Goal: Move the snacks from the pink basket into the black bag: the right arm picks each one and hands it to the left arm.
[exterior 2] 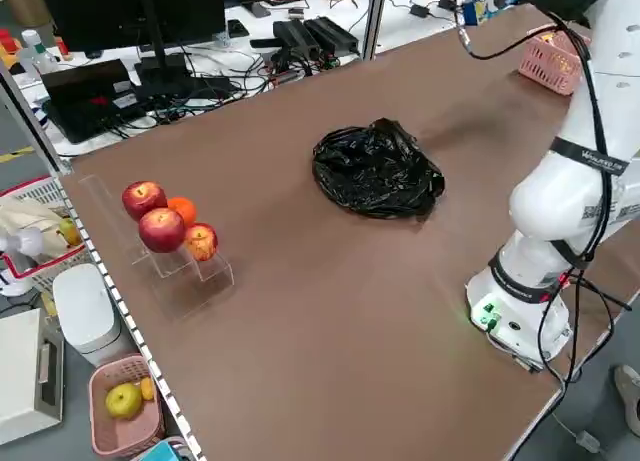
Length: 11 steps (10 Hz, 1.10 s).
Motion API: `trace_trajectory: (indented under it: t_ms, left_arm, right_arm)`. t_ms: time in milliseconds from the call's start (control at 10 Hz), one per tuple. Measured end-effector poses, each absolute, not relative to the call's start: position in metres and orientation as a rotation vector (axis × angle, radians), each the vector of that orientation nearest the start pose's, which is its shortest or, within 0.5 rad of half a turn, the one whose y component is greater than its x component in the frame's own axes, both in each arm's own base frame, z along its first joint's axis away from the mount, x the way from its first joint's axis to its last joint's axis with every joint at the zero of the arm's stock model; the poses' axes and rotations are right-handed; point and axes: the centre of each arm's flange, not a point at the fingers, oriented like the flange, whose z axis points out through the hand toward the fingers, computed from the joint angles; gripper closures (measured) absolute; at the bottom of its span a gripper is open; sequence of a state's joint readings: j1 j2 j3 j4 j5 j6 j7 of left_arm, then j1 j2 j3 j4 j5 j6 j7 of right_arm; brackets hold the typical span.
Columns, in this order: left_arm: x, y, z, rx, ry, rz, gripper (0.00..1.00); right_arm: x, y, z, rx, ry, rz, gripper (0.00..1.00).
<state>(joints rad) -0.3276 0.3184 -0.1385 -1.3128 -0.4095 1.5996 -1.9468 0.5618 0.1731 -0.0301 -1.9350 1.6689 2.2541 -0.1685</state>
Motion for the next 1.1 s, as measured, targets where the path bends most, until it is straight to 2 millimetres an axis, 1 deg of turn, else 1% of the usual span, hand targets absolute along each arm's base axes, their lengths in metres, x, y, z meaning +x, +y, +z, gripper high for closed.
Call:
trace_trajectory:
  t_ms: [100, 300, 500, 700, 800, 900, 1100]
  left_arm:
    - [0.568, -0.317, 0.569, -2.334, -2.188, 0.718, 0.00]
    - [0.570, -0.317, 0.561, -2.338, -2.174, 0.724, 0.00]
    - [0.573, -0.323, 0.555, -2.420, -2.116, 0.724, 0.00]
    - [0.571, -0.335, 0.552, -2.452, -2.106, 0.720, 0.00]
    - [0.571, -0.343, 0.547, -2.454, -2.110, 0.719, 0.00]
    - [0.572, -0.350, 0.539, -2.448, -2.118, 0.725, 0.00]
    - [0.566, -0.366, 0.523, -2.440, -2.073, 0.746, 0.00]
  right_arm:
    - [0.524, 0.344, 0.437, -1.799, 0.386, 0.135, 0.43]
    - [0.522, 0.349, 0.440, -1.805, 0.336, 0.108, 0.43]
    - [0.517, 0.361, 0.444, -1.815, 0.233, 0.055, 0.43]
    - [0.511, 0.372, 0.444, -1.822, 0.159, 0.026, 0.44]
    - [0.510, 0.375, 0.444, -1.823, 0.148, 0.024, 0.44]
    - [0.510, 0.376, 0.444, -1.824, 0.145, 0.023, 0.44]
    - [0.512, 0.374, 0.440, -1.833, 0.142, 0.017, 0.44]
